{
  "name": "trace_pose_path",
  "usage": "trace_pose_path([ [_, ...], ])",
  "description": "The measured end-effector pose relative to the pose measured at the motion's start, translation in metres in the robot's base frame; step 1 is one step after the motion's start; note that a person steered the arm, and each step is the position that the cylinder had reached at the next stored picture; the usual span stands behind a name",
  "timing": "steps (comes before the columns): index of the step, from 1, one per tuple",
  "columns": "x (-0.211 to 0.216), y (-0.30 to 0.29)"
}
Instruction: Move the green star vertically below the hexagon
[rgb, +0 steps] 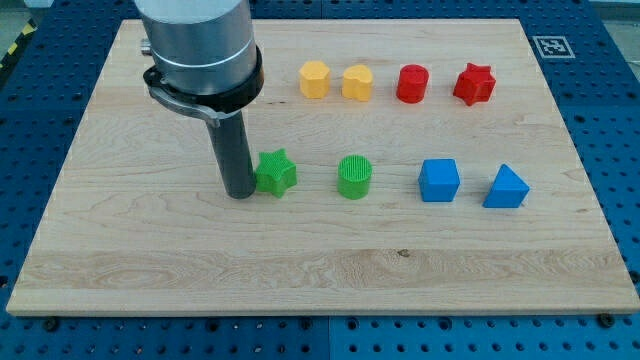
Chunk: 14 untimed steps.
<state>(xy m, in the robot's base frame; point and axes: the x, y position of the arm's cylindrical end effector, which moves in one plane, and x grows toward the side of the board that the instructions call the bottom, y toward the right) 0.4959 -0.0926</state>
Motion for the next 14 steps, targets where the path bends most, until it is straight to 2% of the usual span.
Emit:
trace_pose_path([
  [2,-0.01,-0.035],
  [5,-0.03,-0.037],
  [9,-0.03,-0.008],
  [12,-0.03,0.04],
  [14,-0.06,0.03],
])
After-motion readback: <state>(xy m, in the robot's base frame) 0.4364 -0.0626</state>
